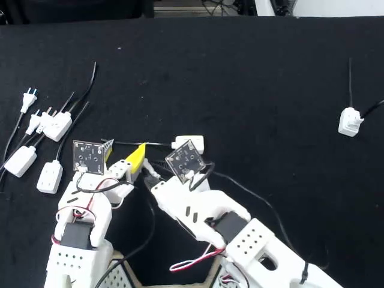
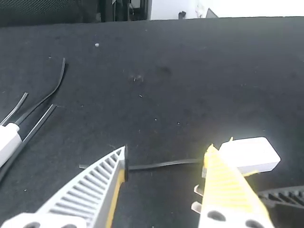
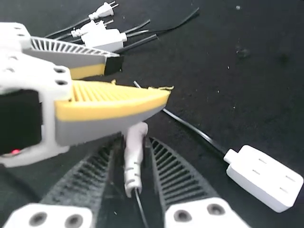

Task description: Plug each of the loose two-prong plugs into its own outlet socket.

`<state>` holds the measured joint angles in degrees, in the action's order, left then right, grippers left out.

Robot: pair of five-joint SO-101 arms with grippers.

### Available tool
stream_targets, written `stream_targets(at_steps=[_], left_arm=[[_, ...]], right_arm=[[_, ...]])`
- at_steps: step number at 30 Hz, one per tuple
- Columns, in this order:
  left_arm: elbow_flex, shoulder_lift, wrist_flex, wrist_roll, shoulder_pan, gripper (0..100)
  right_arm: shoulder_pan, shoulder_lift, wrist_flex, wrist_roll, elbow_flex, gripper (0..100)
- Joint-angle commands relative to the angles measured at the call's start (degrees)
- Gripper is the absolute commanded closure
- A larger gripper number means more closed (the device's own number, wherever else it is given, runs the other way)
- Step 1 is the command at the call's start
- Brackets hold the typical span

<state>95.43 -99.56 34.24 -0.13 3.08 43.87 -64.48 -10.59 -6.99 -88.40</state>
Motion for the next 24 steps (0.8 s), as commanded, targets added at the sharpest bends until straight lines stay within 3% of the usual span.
stream_targets(at_steps=[1, 11, 16, 21, 24], left_arm=[[-1.5, 0.3, 0.4, -0.7, 0.7, 74], [-3.6, -0.4, 0.1, -0.3, -0.2, 74], [-7.5, -0.4, 0.2, 4.8, -7.3, 74], [-8.0, 0.1, 0.2, 9.1, -13.8, 74], [-6.4, 0.2, 0.2, 9.1, -13.6, 74]], right_arm=[[0.4, -3.1, 0.2, -0.5, 1.4, 98.8], [-0.4, -3.0, -2.5, 1.1, 1.5, 98.8], [-3.9, -2.1, -3.0, 2.3, 1.6, 98.8], [-6.4, 7.8, -3.5, 2.4, 7.0, 98.8], [-9.3, 17.1, -10.2, 2.4, 15.2, 98.8]])
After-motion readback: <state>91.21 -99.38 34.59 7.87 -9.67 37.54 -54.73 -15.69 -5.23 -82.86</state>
